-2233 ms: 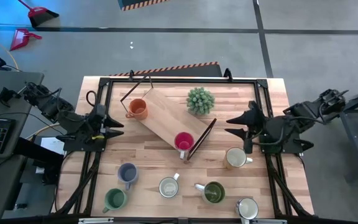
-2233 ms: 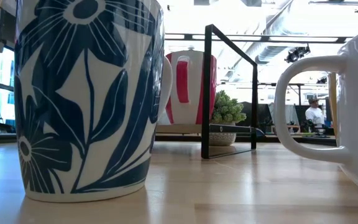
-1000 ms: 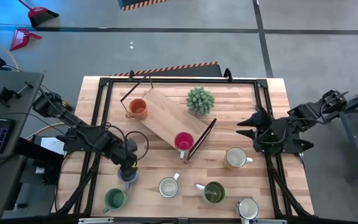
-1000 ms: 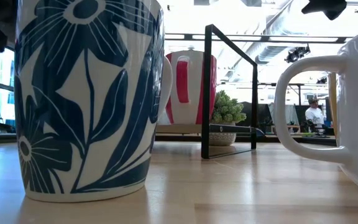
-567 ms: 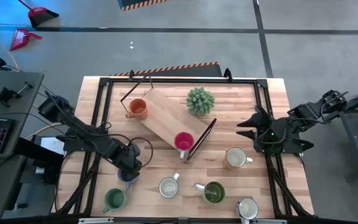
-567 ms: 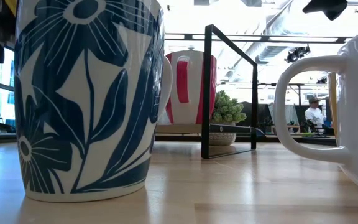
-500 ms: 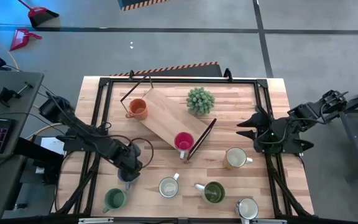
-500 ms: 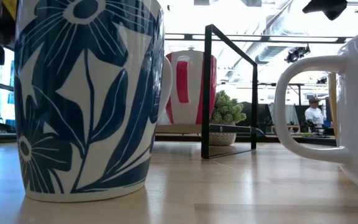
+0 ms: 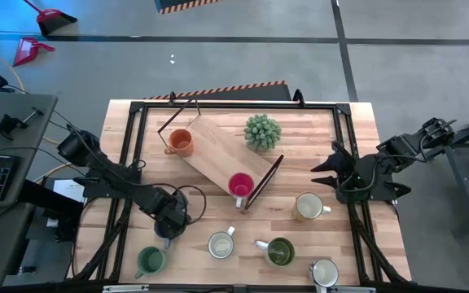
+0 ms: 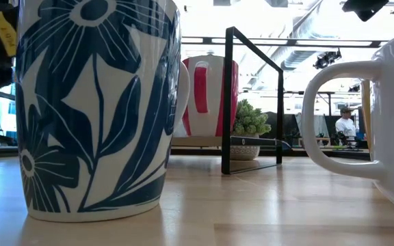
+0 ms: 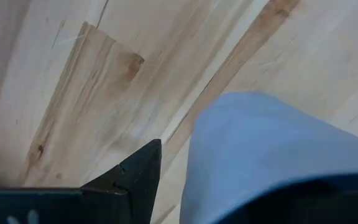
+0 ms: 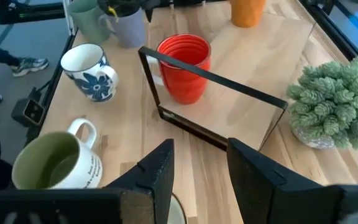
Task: Place coffee mugs
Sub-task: Put the purple mug on the shelf
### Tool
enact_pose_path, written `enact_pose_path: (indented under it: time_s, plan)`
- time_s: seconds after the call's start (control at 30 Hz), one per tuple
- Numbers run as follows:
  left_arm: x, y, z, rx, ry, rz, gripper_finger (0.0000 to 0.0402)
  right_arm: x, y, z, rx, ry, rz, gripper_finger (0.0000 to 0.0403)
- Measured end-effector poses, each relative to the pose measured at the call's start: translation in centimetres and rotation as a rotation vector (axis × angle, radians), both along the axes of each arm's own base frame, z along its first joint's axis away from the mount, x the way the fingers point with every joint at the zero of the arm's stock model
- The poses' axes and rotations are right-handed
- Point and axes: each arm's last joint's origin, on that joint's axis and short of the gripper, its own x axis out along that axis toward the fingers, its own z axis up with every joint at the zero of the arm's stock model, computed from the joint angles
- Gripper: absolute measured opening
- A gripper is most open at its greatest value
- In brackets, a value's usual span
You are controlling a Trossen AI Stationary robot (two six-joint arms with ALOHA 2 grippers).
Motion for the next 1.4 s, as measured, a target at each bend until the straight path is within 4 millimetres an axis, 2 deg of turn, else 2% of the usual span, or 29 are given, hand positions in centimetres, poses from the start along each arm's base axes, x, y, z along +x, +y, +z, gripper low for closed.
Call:
enact_pose_path:
  time_s: [0.1, 0.27, 0.5, 0.7, 1.0, 1.4]
  plan:
    - [0.1, 0.0, -0.1, 0.002, 0.002, -0.019, 0.0182, 0.0, 0.0, 0.0, 0.007, -0.002, -0.013, 0.0128]
    - [0.3, 0.7, -0.1, 0.009, 0.014, 0.057, 0.0182, 0.3, 0.1, -0.2, -0.004, 0.016, -0.013, 0.0128]
    - [0.7, 1.3, -0.1, 0.002, 0.008, -0.002, 0.0178, 0.4, 0.2, -0.5, -0.009, 0.047, -0.016, 0.0128]
    - [1.0, 1.8, -0.1, 0.000, 0.005, -0.035, 0.0131, 0.4, 0.2, -0.5, -0.009, 0.048, -0.016, 0.0128]
    - [1.2, 2.1, 0.0, -0.001, 0.002, -0.091, 0.0011, 0.4, 0.2, -0.5, -0.009, 0.048, -0.016, 0.0128]
    - [2.0, 3.6, 0.5, 0.041, -0.016, -0.159, 0.0004, 0.4, 0.2, -0.5, -0.009, 0.047, -0.017, 0.0128]
